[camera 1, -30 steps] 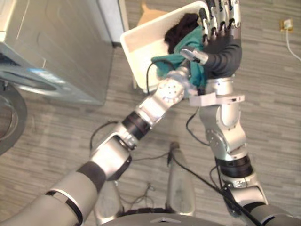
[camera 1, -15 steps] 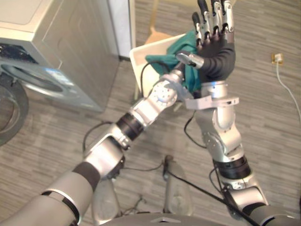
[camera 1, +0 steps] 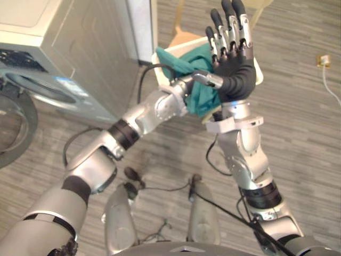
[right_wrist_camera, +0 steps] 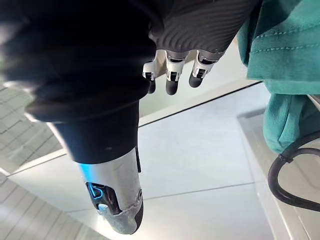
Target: Pick up the laundry basket with both hands and put the clothes into the washing machine.
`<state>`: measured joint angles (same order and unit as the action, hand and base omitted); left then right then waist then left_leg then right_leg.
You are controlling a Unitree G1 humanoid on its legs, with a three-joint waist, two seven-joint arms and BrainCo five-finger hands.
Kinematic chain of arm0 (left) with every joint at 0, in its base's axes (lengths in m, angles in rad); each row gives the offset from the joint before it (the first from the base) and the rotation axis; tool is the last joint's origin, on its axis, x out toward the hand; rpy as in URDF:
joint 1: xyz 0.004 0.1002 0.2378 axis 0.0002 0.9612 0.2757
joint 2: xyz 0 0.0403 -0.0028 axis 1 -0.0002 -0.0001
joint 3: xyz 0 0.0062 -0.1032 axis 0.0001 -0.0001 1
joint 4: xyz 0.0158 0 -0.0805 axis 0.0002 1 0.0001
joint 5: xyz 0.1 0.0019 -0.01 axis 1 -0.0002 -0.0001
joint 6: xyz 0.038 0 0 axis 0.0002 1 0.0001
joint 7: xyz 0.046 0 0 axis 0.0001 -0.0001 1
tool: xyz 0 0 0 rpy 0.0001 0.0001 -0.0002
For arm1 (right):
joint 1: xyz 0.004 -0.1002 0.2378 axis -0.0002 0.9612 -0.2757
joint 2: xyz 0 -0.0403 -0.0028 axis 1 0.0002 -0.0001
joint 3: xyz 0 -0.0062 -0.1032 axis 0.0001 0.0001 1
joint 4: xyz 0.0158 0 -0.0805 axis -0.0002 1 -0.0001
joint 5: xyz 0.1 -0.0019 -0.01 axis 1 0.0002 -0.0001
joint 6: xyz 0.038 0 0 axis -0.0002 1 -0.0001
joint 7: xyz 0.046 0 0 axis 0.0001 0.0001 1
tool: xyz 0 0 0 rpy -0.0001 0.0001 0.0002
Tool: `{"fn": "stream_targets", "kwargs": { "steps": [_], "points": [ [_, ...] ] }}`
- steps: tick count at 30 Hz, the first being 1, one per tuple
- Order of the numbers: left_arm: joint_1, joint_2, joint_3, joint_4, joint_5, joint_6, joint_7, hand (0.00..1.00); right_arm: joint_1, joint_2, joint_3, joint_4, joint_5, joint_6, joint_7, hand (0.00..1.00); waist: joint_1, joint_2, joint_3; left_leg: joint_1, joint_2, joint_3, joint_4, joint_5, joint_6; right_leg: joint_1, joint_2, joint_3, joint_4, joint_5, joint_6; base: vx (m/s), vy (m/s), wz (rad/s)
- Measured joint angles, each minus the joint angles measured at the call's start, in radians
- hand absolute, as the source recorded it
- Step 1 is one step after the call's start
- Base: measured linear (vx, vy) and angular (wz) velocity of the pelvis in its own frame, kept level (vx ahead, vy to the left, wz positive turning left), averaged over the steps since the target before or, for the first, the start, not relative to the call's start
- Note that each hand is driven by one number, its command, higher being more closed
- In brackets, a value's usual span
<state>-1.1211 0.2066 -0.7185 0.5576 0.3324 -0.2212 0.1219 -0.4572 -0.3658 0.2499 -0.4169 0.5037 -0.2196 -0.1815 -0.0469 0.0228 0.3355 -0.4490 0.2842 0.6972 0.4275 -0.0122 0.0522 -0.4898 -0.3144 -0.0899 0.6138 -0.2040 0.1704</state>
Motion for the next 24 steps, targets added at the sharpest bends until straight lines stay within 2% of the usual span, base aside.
{"fn": "stream_targets", "kwargs": {
  "steps": [1,3,5,7,9,12,16,24],
  "points": [
    [0.008,0.003,0.001,0.002,0.004,-0.006,0.0,0.0,0.002,-0.011,-0.001,0.0,0.0,0.0,0.0,0.0,0.003,0.011,-0.007,0.002,-0.007,-0.001,-0.007,0.003,0.001,0.001,-0.005,-0.002,0.0,0.0,0.0,0.01,-0.042,0.08],
    [0.018,0.008,0.004,0.003,0.004,-0.013,0.0,0.0,0.0,-0.033,-0.025,0.0,0.0,0.002,0.002,0.0,0.005,0.014,-0.009,0.014,-0.023,0.0,-0.033,0.017,0.001,0.005,-0.014,-0.003,0.002,0.0,0.0,-0.01,-0.067,0.09],
    [0.031,0.012,0.055,0.021,0.003,-0.008,0.002,0.0,-0.003,-0.072,-0.081,-0.001,-0.002,0.002,0.002,0.0,0.003,0.016,-0.01,0.02,-0.024,-0.003,-0.04,0.022,0.001,0.013,-0.014,-0.008,0.002,0.0,0.001,-0.02,-0.072,0.05],
    [0.083,0.088,0.193,0.074,-0.048,0.052,0.007,0.0,-0.002,-0.161,-0.211,-0.001,-0.002,0.001,-0.003,0.0,-0.019,0.016,-0.01,0.039,-0.025,-0.004,-0.049,0.021,-0.007,0.032,-0.014,-0.011,-0.001,0.001,0.003,-0.03,-0.065,0.01],
    [0.136,0.159,0.267,0.09,-0.114,0.09,0.018,0.0,0.01,-0.229,-0.319,-0.001,-0.001,-0.003,-0.011,0.0,-0.028,0.016,-0.02,0.048,-0.025,-0.002,-0.057,0.022,-0.011,0.04,-0.012,-0.015,-0.007,0.002,0.003,-0.01,-0.059,0.02],
    [0.195,0.205,0.335,0.09,-0.203,0.102,0.028,0.0,0.037,-0.295,-0.434,0.0,-0.002,-0.006,-0.02,0.0,-0.034,0.015,-0.043,0.056,-0.02,0.008,-0.071,0.032,-0.012,0.06,-0.013,-0.039,-0.021,0.002,0.003,0.04,-0.07,0.16],
    [0.212,0.211,0.412,0.061,-0.266,0.102,0.03,0.0,0.084,-0.311,-0.474,0.009,-0.034,-0.005,-0.019,0.0,-0.032,0.009,-0.057,0.072,-0.033,-0.002,-0.105,0.054,-0.011,0.09,-0.016,-0.062,-0.038,0.011,0.004,0.02,-0.055,0.11],
    [0.22,0.261,0.495,-0.002,-0.275,0.099,0.047,0.0,0.144,-0.311,-0.577,0.092,-0.041,0.002,-0.018,0.0,-0.04,0.009,-0.065,0.095,-0.056,-0.007,-0.194,0.107,-0.026,0.105,-0.014,-0.089,-0.062,0.019,-0.004,0.0,-0.051,0.08]
  ]
}}
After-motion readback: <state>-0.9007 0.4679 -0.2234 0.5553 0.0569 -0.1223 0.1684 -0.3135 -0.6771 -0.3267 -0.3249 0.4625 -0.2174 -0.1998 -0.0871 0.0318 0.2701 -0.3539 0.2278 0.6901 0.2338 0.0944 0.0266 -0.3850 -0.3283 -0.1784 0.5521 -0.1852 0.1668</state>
